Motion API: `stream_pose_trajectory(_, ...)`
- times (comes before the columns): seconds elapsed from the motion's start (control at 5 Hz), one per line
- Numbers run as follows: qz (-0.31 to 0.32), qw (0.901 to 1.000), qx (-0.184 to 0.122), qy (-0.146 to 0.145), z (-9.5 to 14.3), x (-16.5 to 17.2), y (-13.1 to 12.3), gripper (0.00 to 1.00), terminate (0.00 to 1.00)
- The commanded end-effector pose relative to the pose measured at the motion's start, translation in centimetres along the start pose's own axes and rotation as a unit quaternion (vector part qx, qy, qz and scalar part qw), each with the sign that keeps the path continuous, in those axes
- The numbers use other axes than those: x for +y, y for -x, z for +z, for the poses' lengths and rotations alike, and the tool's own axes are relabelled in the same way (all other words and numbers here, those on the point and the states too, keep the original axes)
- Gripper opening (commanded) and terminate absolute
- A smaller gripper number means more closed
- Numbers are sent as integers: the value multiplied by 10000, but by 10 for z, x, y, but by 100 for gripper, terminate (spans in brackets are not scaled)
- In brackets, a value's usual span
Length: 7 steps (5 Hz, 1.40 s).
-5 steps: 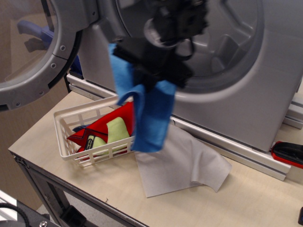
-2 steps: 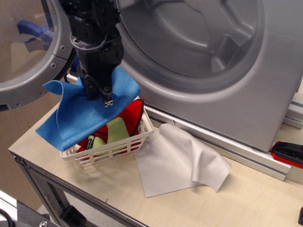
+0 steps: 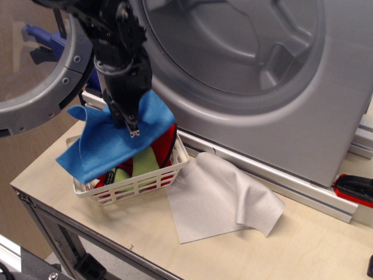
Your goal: Take clothes out of laundry machine
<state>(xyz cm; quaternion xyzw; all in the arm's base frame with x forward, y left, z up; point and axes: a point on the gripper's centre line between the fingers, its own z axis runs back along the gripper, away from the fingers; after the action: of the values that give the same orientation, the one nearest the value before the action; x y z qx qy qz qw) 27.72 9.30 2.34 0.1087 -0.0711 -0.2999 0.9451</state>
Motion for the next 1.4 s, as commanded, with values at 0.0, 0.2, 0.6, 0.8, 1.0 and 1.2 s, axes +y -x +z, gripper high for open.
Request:
stream_pose_trajectory(0.0,339,9987,-312,-217,-26,4,-16,0,0)
stream_pose_trajectory(0.2,630,9979,-154,-63,-20,1,-17,100,0)
stream_pose_trajectory(0.6,1141,9930,57,314,33,3,-37,100,0)
stream_pose_trajectory(0.8,1222,9919,191,297,69,-4,-59,100,0)
stream_pose_trajectory(1.0,1407,9892,241,344,89,-6,-71,100,0)
stream_pose_trajectory(1.2,1491,9880,119,388,85,-3,-69,100,0)
